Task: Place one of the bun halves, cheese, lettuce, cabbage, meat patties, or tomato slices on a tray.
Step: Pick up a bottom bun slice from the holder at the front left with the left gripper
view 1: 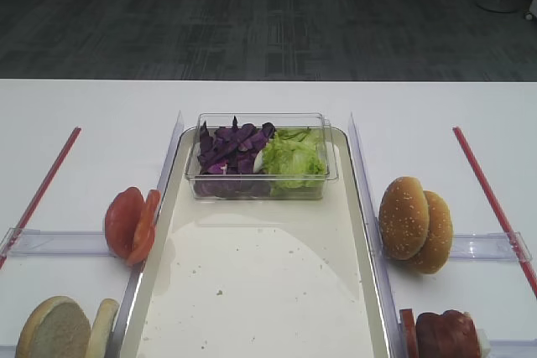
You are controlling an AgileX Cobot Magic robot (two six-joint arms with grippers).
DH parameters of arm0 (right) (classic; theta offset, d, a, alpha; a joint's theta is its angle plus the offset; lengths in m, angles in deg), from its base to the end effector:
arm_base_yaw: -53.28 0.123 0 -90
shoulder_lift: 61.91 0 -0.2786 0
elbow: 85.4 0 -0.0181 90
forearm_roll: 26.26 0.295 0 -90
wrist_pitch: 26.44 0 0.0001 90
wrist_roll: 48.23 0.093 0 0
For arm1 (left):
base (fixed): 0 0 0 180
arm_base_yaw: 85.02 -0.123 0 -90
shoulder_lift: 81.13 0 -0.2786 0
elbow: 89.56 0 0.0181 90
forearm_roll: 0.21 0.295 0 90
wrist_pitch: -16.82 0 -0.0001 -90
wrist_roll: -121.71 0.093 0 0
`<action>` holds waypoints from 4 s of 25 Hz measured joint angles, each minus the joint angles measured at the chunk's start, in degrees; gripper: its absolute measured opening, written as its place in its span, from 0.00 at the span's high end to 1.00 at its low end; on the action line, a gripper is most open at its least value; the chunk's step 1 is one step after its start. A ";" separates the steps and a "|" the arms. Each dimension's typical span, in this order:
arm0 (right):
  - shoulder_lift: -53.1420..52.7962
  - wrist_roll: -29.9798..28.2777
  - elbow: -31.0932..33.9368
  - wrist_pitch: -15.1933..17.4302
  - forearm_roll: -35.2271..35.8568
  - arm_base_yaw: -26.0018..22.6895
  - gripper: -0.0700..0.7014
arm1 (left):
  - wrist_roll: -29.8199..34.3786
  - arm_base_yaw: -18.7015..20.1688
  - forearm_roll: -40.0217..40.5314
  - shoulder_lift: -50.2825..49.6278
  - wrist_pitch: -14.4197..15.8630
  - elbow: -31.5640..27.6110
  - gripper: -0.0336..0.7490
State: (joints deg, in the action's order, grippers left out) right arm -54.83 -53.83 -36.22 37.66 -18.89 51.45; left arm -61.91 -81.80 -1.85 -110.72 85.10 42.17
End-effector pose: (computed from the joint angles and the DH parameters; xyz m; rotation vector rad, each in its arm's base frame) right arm 0.0389 0.0095 0.2897 -0.0795 2.0929 0.0770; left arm 0.0938 -0.0078 0.2631 -0.0121 2.5521 -0.0843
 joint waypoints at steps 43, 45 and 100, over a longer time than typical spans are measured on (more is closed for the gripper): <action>0.00 0.00 0.00 0.00 0.00 0.00 0.15 | -2.12 3.61 -2.72 -48.66 1.71 18.70 0.51; 0.00 0.00 0.00 0.00 0.00 0.00 0.15 | -5.17 6.36 -2.72 -48.66 1.71 18.76 0.51; 0.00 0.10 0.00 -0.23 0.00 0.00 0.15 | -43.12 40.31 7.80 -68.61 0.11 27.75 0.51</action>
State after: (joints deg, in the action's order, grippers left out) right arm -54.83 -53.73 -36.22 37.44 -18.89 51.45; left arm -105.04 -41.49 5.95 -179.33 85.21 69.92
